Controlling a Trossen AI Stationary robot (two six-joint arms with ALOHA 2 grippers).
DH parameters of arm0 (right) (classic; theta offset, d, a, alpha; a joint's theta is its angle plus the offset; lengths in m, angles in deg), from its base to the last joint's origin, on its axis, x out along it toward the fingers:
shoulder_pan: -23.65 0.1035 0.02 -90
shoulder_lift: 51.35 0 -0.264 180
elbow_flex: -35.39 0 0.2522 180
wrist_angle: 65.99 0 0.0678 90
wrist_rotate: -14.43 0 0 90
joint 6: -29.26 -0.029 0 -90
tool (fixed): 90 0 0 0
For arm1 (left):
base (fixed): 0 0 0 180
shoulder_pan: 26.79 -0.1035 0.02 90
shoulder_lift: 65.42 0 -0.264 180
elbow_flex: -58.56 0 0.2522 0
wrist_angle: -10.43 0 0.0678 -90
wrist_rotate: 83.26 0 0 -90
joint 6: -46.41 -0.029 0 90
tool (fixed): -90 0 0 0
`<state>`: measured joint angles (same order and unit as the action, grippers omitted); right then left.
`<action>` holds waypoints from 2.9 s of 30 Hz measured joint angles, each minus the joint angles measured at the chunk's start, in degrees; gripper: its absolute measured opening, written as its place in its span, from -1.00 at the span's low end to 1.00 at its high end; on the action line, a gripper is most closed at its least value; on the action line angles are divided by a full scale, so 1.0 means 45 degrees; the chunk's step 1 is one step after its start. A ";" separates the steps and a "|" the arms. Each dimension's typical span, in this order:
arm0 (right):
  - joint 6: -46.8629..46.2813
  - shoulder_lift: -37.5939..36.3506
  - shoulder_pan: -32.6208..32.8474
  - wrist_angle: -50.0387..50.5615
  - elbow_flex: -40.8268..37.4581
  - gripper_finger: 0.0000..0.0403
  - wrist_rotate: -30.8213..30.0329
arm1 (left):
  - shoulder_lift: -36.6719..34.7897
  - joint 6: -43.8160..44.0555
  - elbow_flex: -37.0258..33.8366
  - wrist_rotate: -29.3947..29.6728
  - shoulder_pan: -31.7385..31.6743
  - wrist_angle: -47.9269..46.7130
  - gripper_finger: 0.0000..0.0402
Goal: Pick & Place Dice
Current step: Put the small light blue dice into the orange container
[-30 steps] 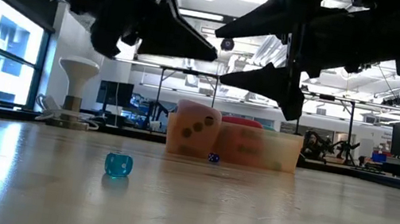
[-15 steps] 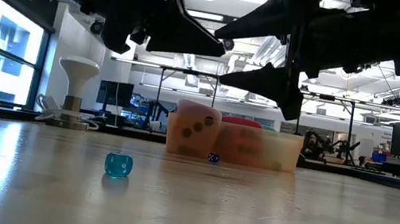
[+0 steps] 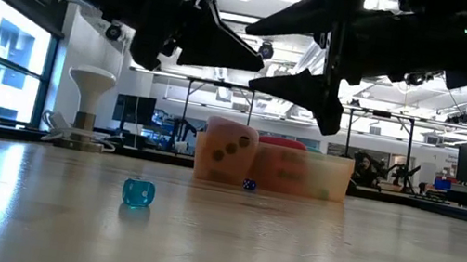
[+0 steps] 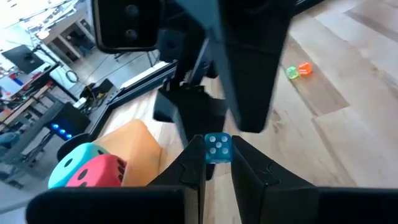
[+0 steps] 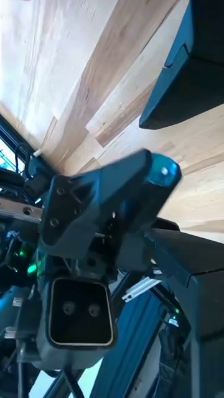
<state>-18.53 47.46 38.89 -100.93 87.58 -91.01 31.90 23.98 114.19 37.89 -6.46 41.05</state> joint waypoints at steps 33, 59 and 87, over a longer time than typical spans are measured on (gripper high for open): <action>0.0223 -0.0005 -0.0345 0.0285 0.0000 -0.38 -0.0246 | 0.0000 -0.0011 0.0005 0.0064 -0.0170 -0.0083 -0.74; 0.1491 -0.0015 -0.0578 0.0549 0.0000 -0.81 0.0539 | 0.0000 -0.0737 0.0003 -0.0059 0.0032 0.0106 -0.40; 0.2233 -0.3991 -0.1157 1.0734 -0.0005 -0.81 -0.6475 | -0.0010 0.5867 0.0000 0.0040 0.0449 -0.0547 -0.12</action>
<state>-8.48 29.50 33.69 -52.63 87.56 -120.15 31.85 50.38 114.19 38.07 -4.44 38.59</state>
